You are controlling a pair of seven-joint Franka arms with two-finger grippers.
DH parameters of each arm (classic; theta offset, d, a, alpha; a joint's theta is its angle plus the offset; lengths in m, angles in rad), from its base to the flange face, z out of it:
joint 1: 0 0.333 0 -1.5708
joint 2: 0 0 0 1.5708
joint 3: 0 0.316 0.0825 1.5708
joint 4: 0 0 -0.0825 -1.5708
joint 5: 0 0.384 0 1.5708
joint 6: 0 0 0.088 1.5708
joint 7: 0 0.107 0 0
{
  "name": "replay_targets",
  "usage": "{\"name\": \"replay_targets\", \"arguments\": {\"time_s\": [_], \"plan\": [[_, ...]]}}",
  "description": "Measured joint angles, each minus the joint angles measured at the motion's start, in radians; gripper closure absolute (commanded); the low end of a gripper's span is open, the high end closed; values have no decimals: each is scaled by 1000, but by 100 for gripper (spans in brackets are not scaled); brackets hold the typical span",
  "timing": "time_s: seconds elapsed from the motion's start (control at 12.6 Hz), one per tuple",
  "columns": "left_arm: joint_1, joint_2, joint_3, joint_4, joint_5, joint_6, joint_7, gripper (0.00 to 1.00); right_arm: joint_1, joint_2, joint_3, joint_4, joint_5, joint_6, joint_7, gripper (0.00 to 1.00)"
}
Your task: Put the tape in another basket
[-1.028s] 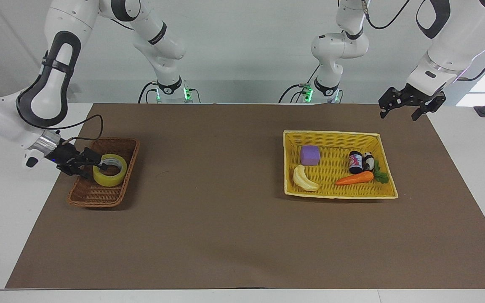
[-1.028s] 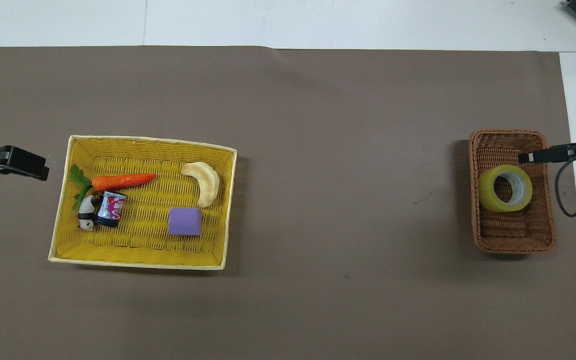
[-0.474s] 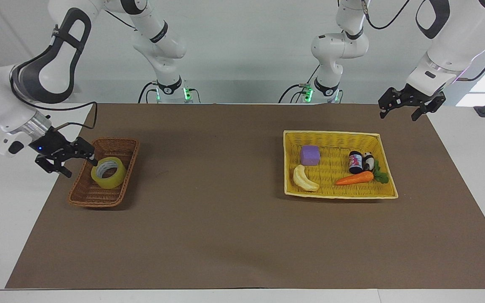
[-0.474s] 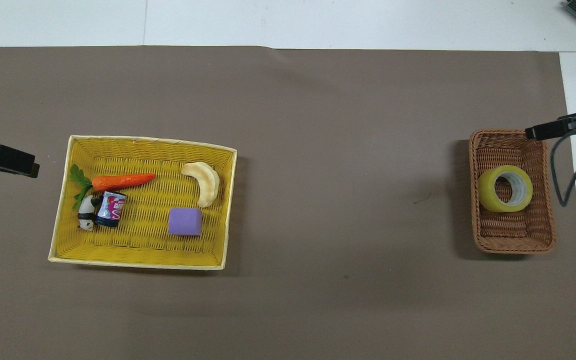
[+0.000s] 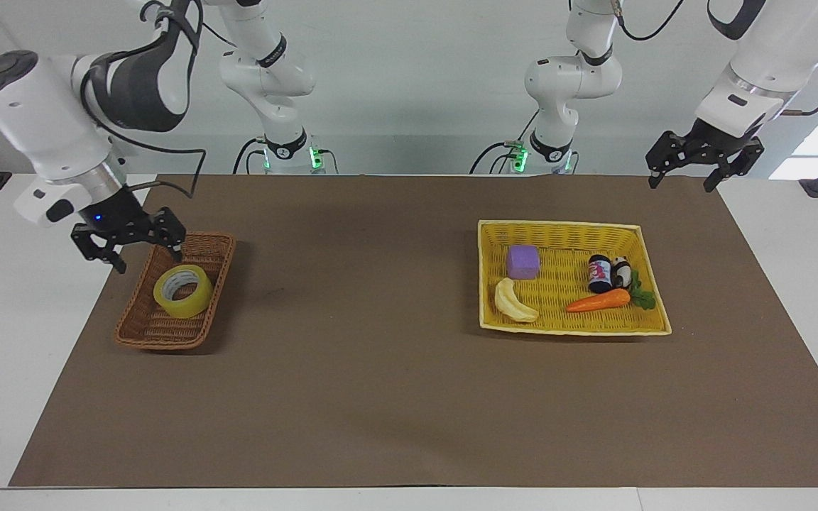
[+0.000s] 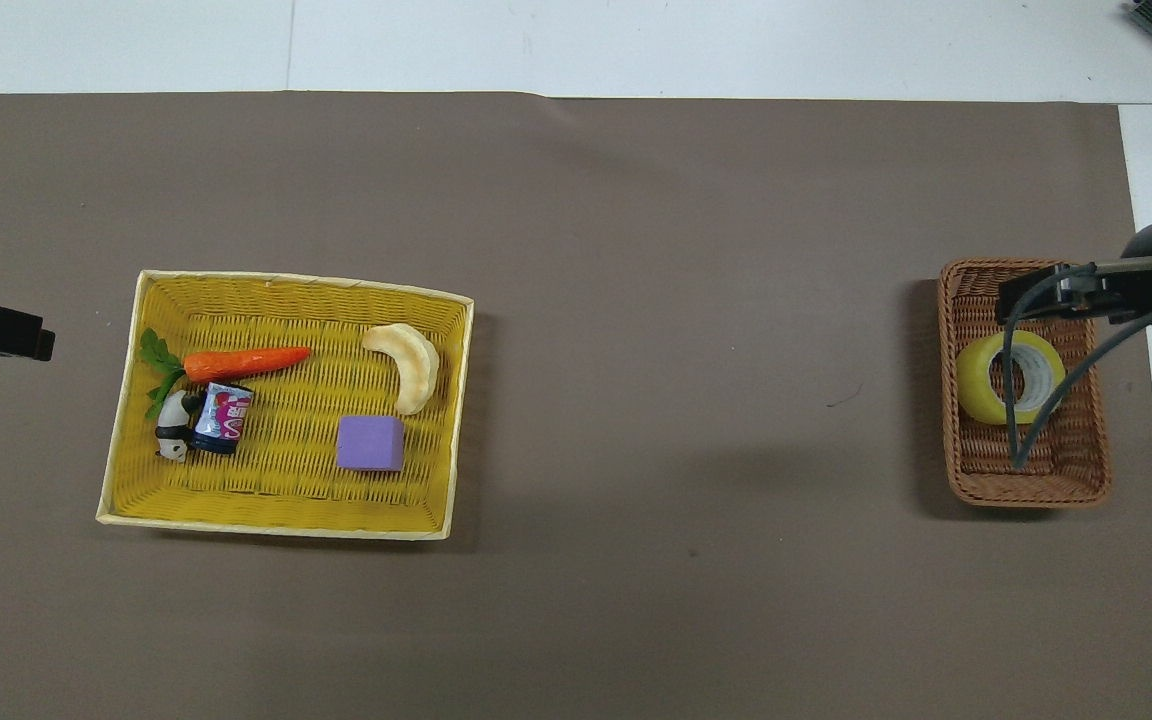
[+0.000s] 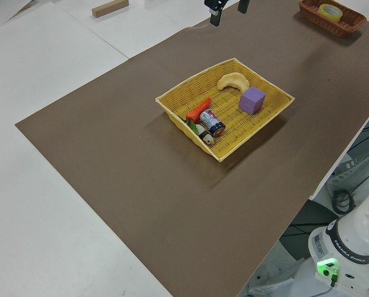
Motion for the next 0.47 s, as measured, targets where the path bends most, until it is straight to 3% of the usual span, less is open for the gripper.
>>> {"name": "replay_targets", "arguments": {"time_s": [0.24,0.47], "plan": [[0,0,0,0,0,-2,0,0,81,-55,2,0,-12,-43,131,0],[0,0,0,0,0,-23,0,0,81,-74,-18,61,-20,-89,143,0]]}}
